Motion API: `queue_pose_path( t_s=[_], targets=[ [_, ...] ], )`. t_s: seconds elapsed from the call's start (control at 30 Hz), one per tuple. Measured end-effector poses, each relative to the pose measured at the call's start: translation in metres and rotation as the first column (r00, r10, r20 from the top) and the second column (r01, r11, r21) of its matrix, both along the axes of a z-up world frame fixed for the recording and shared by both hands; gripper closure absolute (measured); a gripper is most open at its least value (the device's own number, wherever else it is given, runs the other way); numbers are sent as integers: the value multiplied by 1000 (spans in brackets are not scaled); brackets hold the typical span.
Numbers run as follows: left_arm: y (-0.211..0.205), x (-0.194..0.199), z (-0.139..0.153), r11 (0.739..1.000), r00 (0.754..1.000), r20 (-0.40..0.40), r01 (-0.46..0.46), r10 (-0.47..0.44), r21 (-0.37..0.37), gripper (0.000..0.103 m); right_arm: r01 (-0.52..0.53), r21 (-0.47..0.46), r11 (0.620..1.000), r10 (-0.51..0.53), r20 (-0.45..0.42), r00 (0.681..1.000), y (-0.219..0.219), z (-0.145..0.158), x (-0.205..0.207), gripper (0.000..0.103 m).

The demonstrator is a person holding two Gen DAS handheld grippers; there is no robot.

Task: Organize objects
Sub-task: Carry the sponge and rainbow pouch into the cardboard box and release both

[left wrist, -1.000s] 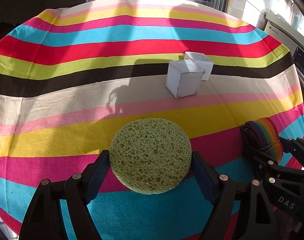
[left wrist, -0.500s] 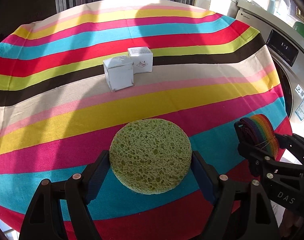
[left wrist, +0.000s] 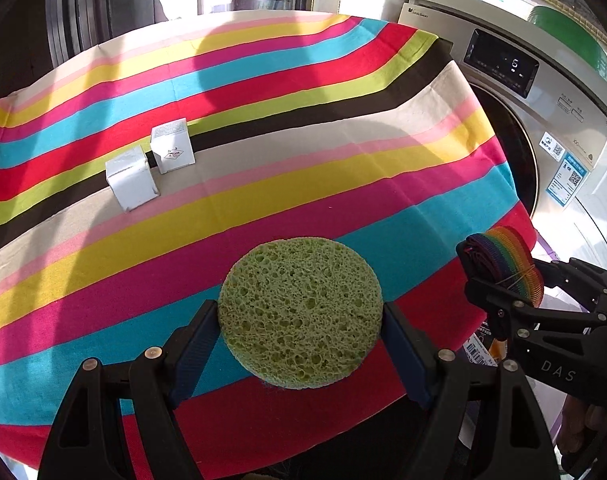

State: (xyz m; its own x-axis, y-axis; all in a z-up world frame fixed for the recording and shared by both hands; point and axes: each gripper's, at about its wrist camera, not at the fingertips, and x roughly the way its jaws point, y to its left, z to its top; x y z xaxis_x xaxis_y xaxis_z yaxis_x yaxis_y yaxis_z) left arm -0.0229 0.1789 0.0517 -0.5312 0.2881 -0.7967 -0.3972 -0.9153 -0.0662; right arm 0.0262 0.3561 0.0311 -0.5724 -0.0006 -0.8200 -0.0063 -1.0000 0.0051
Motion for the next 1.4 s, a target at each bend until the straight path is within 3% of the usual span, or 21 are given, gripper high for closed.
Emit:
queue_pose_path(
  t_s=[0.23,0.4,0.63,0.87,1.03,1.23,1.4],
  targets=[
    [34,21,4,993,994,-4,112,-112,33,22,96,23,995,-96,-4,995,48,4,20,37],
    [66,45,8,974,975,-15,220,-220,47,22,174,31,984,-174,1,985,83,3,44,37],
    [107,79,2,929,930,17,367,-368,48,22,271,45,962,-272,31,962,117,-10,67,37],
    [135,96,-7,875,873,79,474,-481,96,20,364,44,930,-366,47,929,145,-17,89,37],
    [136,96,-10,880,877,88,463,-472,106,16,410,37,911,-412,49,910,154,-18,92,24],
    [124,90,-2,889,892,67,434,-447,144,12,393,12,920,-393,51,918,145,-18,86,22],
    [109,82,-1,915,919,51,384,-392,123,12,366,9,931,-366,51,929,134,-18,82,22]
  ],
)
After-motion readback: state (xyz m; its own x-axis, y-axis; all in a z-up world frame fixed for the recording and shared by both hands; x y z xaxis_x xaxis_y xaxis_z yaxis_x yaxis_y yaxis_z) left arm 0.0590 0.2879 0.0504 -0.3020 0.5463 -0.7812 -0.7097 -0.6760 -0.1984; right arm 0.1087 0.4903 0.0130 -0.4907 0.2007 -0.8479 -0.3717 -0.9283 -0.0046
